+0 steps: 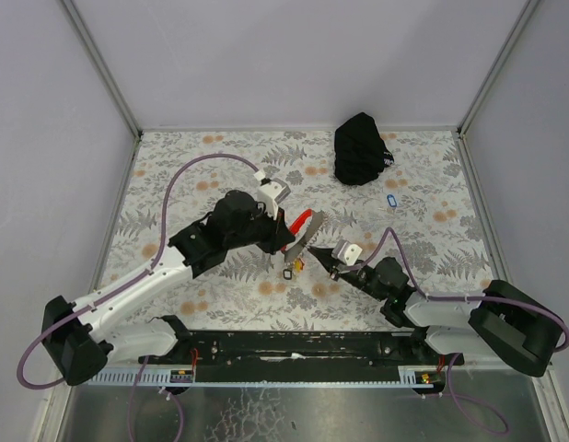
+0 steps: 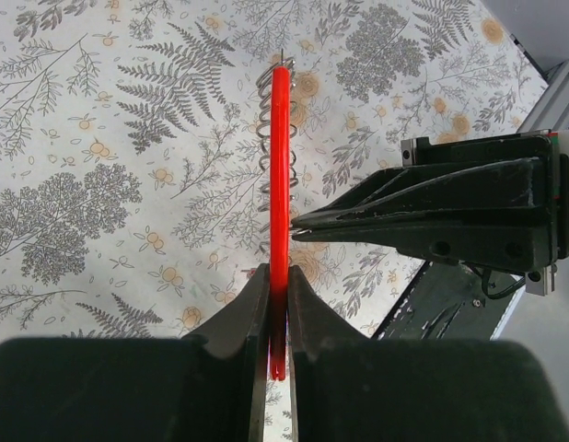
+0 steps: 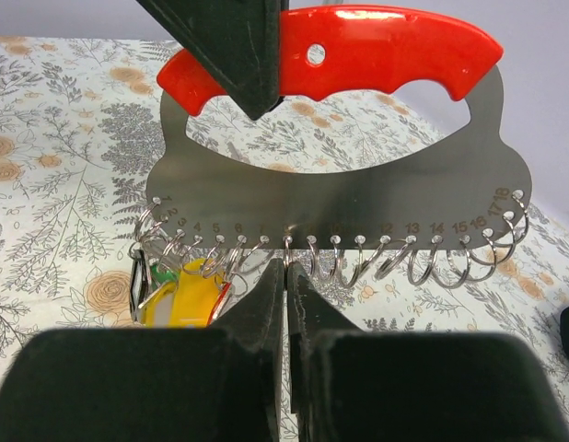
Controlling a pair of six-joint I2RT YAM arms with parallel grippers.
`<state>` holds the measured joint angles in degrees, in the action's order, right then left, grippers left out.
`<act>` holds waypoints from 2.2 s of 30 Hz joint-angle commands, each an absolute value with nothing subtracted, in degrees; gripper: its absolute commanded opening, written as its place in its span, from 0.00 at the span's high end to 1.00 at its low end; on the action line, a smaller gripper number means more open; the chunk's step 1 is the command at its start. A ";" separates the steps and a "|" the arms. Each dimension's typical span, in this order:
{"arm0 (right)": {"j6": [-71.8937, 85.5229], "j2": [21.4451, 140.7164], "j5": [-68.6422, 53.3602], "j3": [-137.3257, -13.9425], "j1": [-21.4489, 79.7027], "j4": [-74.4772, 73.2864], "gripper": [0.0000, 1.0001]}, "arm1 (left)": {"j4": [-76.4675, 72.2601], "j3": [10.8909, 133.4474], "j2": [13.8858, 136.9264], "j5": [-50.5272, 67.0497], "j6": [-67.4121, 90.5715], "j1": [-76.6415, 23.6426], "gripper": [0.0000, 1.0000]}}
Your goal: Put the keys on the keyring
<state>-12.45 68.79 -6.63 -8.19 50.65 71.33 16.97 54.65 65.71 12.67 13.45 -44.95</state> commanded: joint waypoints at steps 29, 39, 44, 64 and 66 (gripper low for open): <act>-9.45 66.40 -8.48 -7.12 51.23 77.80 0.73 | 11.94 54.28 62.30 13.85 14.24 -44.34 1.00; -8.33 66.99 -10.71 -7.77 51.19 77.73 0.71 | 12.57 54.97 62.30 12.48 14.58 -44.37 1.00; -7.93 68.83 -11.93 -8.84 51.27 77.36 0.74 | 12.44 54.93 62.42 12.52 14.76 -44.38 1.00; -9.04 69.61 -14.73 -10.08 51.48 79.03 0.75 | 13.62 55.90 64.91 14.34 14.60 -44.40 1.00; -9.37 70.23 -14.53 -10.23 51.50 78.83 0.75 | 13.62 55.98 64.96 15.22 14.50 -44.38 1.00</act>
<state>-8.40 69.45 -14.50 -7.81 50.76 75.59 15.84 53.56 65.10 12.82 14.57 -44.58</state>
